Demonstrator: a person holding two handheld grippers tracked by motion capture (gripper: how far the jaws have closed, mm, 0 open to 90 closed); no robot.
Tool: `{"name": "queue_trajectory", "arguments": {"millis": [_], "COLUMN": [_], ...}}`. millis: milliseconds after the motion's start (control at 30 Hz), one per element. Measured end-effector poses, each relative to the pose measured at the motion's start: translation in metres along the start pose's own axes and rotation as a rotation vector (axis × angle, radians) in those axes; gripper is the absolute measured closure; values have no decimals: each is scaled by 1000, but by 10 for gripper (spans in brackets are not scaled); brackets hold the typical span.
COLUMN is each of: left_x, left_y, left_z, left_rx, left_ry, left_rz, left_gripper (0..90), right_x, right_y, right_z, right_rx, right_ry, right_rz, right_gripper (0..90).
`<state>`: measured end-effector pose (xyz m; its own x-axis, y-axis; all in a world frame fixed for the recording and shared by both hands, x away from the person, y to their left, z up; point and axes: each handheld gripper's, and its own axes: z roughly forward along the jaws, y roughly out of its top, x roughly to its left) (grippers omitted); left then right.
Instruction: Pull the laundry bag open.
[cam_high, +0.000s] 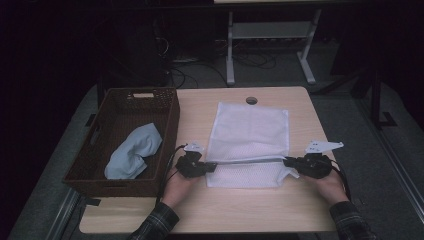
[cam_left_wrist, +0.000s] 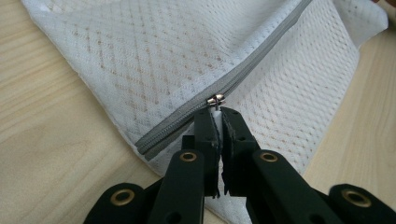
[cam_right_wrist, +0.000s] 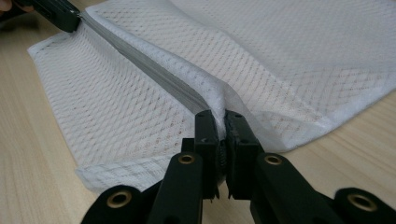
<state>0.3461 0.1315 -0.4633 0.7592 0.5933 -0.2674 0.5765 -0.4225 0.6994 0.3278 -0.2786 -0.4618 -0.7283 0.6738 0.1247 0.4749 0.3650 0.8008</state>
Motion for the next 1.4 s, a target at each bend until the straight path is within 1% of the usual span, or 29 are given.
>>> {"name": "queue_trajectory", "arguments": {"millis": [167,267,367,400,567,600,700,733,833,867,933,1033,1200,1300,1333,1400], "left_x": [1,2,3,2,3,3,1,1,2,3,3,3,5,6,6,7], "left_y": [-1,-2,-3,-3,-4,-4,-4,-4,-4,-4,-5,-5,-5,-5,-5,-5], "left_z": [0,-1,-1,-1,0,1,1,2,3,3,3,3,3,3,2,1], "left_rx": [4,5,8,10,16,18,20,22,28,30,33,35,31,26,25,21], "left_ry": [5,19,20,28,27,30,30,33,33,33,36,35,32,33,46,61], "left_rz": [-2,-10,-16,-21,-29,-28,-28,-26,-34,-37,-36,-36,-43,-51,-47,-44], "left_gripper": [866,866,866,866,865,865,865,866,865,866,865,865,862,835,835,790], "right_x": [-2,-4,-5,-7,-10,-12,-12,-13,-13,-15,-18,-19,-18,-17,-17,-18], "right_y": [-1,-1,-1,-2,-4,-5,-5,-5,-6,-6,-7,-8,-9,-9,-9,-11], "right_z": [1,2,2,3,2,1,0,1,2,3,5,6,8,9,10,10], "right_rx": [9,12,11,11,19,22,18,23,27,29,31,38,51,53,52,58], "right_ry": [-21,-26,-33,-35,-46,-54,-59,-67,-68,-81,-81,-79,-85,-89,-89,-90], "right_rz": [1,0,5,6,15,15,18,15,19,8,17,17,5,5,5,12], "right_gripper": [842,842,842,843,843,843,843,842,842,841,841,840,836,817,812,796]}}
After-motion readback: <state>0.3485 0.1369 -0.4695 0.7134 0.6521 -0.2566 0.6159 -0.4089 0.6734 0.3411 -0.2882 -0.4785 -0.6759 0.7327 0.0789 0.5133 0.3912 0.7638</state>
